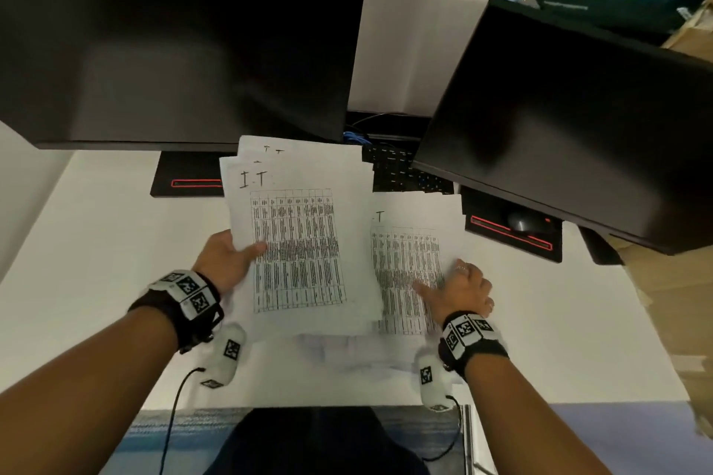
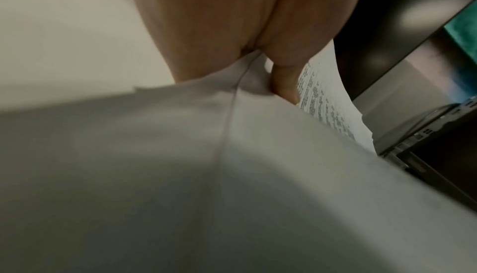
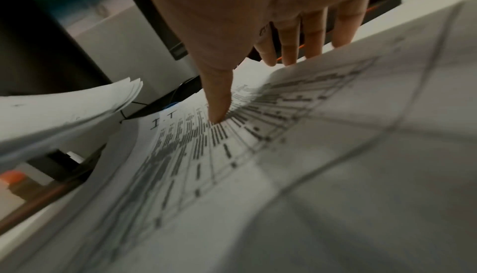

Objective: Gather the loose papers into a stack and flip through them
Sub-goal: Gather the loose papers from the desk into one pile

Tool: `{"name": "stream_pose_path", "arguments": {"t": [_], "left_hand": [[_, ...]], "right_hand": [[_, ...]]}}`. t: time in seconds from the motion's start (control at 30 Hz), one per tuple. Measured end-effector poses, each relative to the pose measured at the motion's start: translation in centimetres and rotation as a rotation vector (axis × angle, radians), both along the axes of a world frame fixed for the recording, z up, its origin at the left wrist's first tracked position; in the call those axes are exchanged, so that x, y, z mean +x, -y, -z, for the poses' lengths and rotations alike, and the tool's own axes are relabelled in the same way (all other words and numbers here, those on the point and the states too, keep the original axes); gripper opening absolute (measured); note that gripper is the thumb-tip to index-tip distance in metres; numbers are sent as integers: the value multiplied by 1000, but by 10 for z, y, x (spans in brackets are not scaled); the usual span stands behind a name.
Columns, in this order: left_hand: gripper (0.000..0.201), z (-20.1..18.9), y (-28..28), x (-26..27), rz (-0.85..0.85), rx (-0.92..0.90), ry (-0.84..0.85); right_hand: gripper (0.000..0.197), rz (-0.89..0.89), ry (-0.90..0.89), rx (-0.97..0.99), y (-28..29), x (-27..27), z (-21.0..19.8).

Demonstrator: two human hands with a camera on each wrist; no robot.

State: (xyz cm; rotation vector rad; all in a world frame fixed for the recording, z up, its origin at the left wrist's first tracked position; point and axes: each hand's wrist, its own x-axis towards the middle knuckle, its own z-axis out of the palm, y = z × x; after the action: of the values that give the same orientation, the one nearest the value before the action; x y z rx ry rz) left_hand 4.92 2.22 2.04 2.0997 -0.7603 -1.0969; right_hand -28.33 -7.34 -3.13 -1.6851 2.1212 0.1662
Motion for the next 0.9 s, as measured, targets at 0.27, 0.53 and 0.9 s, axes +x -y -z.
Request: {"name": "stream_pose_path", "arguments": {"t": [0.27, 0.53, 0.9], "left_hand": [[35, 3, -14, 4, -47, 6, -42], [31, 4, -24, 20, -5, 72, -1], [35, 17, -21, 5, 116, 138, 24]], "right_hand": [[127, 99, 110, 94, 17, 16, 0], [37, 202, 395, -129, 13, 24, -54], [24, -59, 543, -564, 21, 37, -199]]}}
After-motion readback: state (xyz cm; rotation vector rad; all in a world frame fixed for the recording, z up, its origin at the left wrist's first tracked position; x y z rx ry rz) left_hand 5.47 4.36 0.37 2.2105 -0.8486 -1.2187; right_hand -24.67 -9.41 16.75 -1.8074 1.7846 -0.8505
